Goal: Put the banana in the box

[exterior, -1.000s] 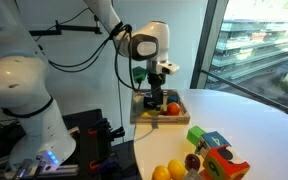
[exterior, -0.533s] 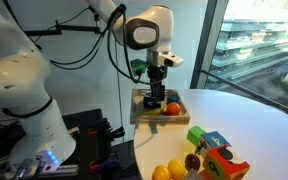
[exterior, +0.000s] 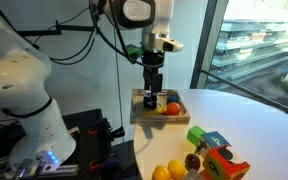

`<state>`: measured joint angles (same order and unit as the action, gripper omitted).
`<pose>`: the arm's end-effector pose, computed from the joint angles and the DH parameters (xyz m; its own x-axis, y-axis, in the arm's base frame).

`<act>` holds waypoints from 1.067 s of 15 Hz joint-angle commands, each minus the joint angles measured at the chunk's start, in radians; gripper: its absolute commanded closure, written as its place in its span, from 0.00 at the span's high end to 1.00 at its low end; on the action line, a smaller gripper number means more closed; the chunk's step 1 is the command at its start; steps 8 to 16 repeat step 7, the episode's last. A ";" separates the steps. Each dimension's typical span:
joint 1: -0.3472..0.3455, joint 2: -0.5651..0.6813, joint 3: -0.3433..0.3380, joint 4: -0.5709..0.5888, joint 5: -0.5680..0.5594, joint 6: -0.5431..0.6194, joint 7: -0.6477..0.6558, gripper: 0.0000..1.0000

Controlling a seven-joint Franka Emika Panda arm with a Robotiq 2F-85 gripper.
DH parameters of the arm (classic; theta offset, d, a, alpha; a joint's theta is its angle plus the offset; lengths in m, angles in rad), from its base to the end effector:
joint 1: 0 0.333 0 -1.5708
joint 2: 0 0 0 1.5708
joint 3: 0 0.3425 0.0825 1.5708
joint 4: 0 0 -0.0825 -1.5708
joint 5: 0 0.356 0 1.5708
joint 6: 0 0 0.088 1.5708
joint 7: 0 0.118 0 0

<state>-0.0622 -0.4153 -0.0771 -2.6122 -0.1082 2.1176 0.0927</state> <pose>0.3485 -0.0551 0.4130 0.9833 -0.1654 -0.0754 -0.1608 -0.9849 0.0637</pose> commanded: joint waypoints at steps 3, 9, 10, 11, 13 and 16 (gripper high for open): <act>-0.015 -0.133 -0.025 -0.004 0.015 -0.127 -0.114 1.00; -0.018 -0.131 -0.018 -0.004 0.007 -0.105 -0.092 1.00; -0.018 -0.131 -0.018 -0.004 0.007 -0.105 -0.092 1.00; -0.018 -0.131 -0.018 -0.004 0.007 -0.105 -0.092 1.00; -0.018 -0.131 -0.018 -0.004 0.007 -0.105 -0.092 1.00; -0.018 -0.131 -0.018 -0.004 0.007 -0.105 -0.092 1.00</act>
